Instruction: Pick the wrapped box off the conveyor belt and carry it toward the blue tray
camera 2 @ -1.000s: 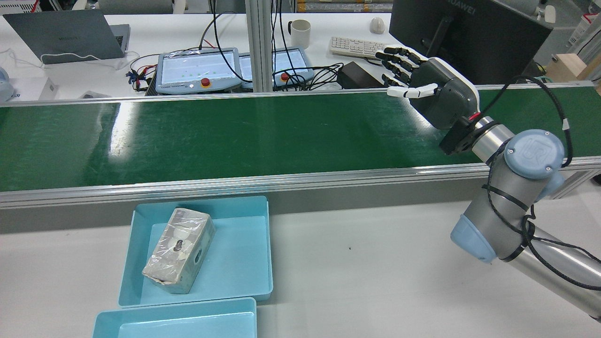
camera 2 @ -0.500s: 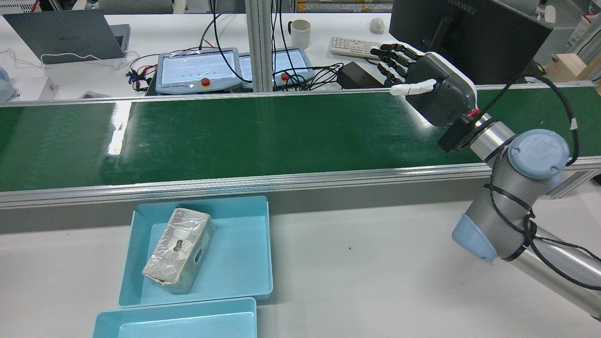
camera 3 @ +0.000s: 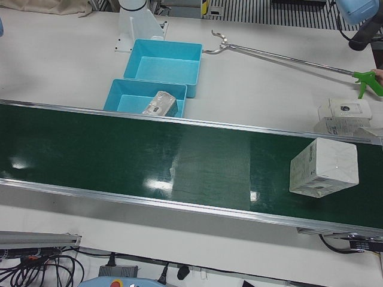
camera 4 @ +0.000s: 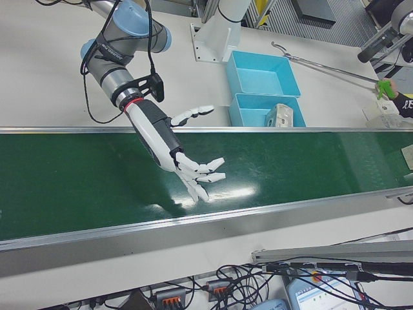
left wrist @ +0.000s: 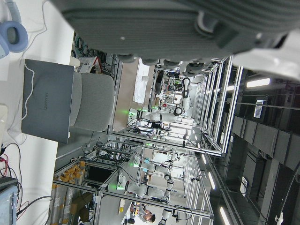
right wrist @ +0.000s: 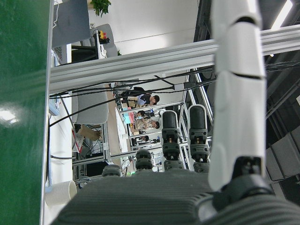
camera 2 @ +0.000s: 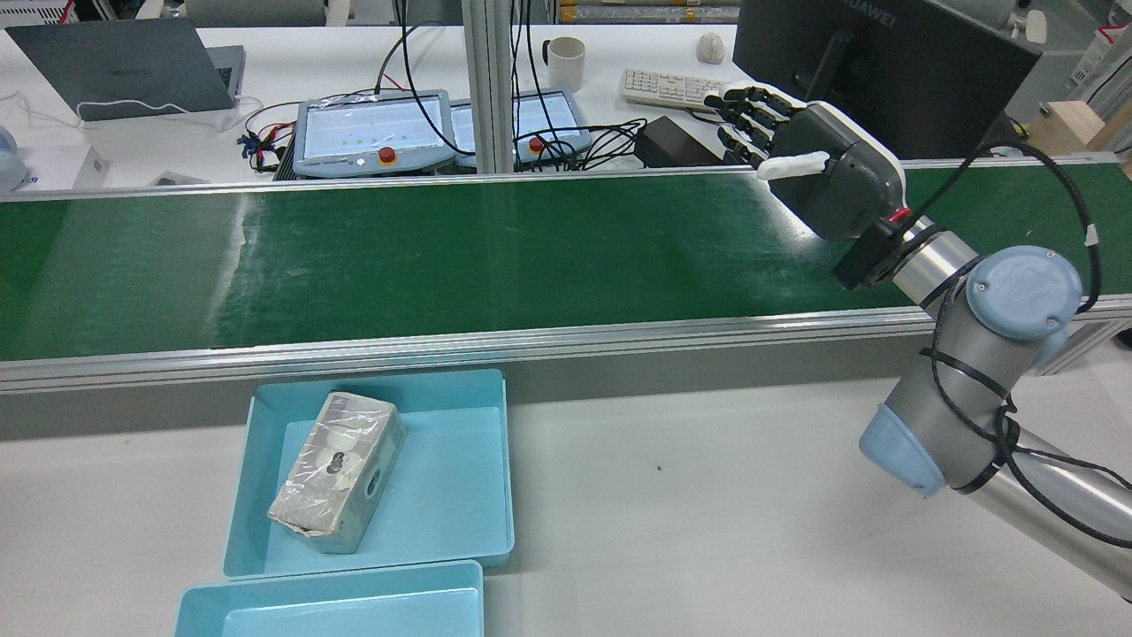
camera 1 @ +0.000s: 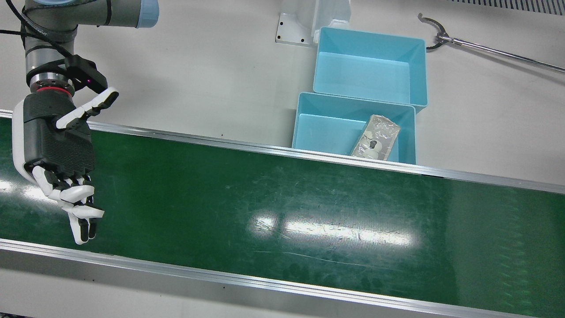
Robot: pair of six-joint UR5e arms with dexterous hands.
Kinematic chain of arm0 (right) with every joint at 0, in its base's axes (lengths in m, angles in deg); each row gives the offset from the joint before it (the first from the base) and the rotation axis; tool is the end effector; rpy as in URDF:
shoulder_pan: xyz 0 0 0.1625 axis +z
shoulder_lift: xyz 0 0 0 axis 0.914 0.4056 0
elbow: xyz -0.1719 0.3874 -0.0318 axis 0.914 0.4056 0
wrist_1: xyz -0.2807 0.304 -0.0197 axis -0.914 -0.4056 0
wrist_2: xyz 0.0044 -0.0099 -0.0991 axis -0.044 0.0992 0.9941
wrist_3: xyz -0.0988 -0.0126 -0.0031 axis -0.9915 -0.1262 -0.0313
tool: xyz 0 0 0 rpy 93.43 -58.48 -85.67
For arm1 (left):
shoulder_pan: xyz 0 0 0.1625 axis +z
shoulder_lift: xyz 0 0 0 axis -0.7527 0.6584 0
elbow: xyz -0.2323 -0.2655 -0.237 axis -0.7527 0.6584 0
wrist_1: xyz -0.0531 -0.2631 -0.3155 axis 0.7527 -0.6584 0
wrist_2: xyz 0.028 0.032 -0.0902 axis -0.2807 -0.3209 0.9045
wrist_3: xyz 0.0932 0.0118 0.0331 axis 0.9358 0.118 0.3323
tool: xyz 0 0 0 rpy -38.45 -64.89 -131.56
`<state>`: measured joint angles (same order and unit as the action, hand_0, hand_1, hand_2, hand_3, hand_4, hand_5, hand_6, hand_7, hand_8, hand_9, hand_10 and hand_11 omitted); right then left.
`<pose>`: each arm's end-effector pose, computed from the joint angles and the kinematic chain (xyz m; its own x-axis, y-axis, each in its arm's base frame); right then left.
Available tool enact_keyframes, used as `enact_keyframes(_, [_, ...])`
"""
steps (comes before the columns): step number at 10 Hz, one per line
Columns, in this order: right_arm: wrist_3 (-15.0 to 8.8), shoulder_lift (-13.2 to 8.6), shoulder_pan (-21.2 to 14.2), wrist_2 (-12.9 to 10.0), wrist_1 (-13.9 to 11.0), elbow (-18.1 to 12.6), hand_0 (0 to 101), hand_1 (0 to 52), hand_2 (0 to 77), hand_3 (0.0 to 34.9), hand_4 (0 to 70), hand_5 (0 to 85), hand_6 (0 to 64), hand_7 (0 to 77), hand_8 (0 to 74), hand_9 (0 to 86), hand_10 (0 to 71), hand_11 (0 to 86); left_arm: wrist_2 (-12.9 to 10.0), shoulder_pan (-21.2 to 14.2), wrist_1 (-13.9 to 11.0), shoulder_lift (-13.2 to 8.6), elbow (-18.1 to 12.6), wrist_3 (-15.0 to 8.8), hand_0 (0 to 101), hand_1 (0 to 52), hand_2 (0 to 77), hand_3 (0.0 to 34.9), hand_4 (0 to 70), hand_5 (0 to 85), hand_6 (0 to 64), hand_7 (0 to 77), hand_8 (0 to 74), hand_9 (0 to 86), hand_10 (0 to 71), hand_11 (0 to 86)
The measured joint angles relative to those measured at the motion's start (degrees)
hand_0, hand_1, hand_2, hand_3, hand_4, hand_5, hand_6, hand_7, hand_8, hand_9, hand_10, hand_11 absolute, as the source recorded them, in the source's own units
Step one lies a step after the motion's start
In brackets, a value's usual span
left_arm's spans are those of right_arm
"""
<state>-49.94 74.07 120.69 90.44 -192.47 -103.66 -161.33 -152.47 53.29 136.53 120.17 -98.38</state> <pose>-0.2189 -0.5867 0.4044 -0.9204 0.3596 -0.1532 0.2718 0.3070 -0.9121 -0.2245 -0.5052 0.5257 -0.9813 -0.1069 0.1601 -0.1558 -0.0476 -0.9866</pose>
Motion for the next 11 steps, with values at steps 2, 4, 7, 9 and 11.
enact_keyframes(2, [0.17,0.12,0.09,0.11,-0.14,-0.01,53,24.5,13.1,10.2,14.7,36.0,6.5,24.5,2.2,8.7,0.0,1.6,0.00,0.00,0.00,0.00,0.00,0.00,0,0.0,0.5,0.0,0.0,1.1,0.5,0.0,0.0,0.0,0.0,0.0])
enact_keyframes(4, [0.31,0.22,0.07,0.18,-0.18,-0.08,58,31.1,25.6,12.5,13.6,36.0,6.5,25.6,2.7,8.7,0.0,1.6,0.00,0.00,0.00,0.00,0.00,0.00,0,0.0,0.5,0.0,0.0,1.1,0.5,0.0,0.0,0.0,0.5,0.0])
enact_keyframes(7, [0.34,0.25,-0.26,0.12,0.21,-0.06,53,21.3,18.5,15.1,14.2,34.9,4.9,24.0,1.6,7.1,0.0,1.1,0.00,0.00,0.00,0.00,0.00,0.00,0,0.0,0.5,0.0,0.0,1.1,0.0,0.5,0.0,0.0,0.5,0.0])
enact_keyframes(9, [0.37,0.39,-0.37,0.08,0.53,-0.07,60,34.9,21.3,11.6,16.4,36.5,6.5,25.6,3.8,8.7,0.0,1.6,0.00,0.00,0.00,0.00,0.00,0.00,0,0.0,1.1,0.0,0.0,1.1,0.5,0.0,0.0,0.0,0.5,0.0])
enact_keyframes(11, [0.40,0.58,-0.28,0.09,0.58,-0.10,54,24.0,18.0,11.7,16.4,32.7,5.5,25.1,0.0,7.1,0.0,1.6,0.00,0.00,0.00,0.00,0.00,0.00,0,0.0,0.5,0.0,0.0,1.1,0.5,0.5,0.0,0.0,0.5,0.0])
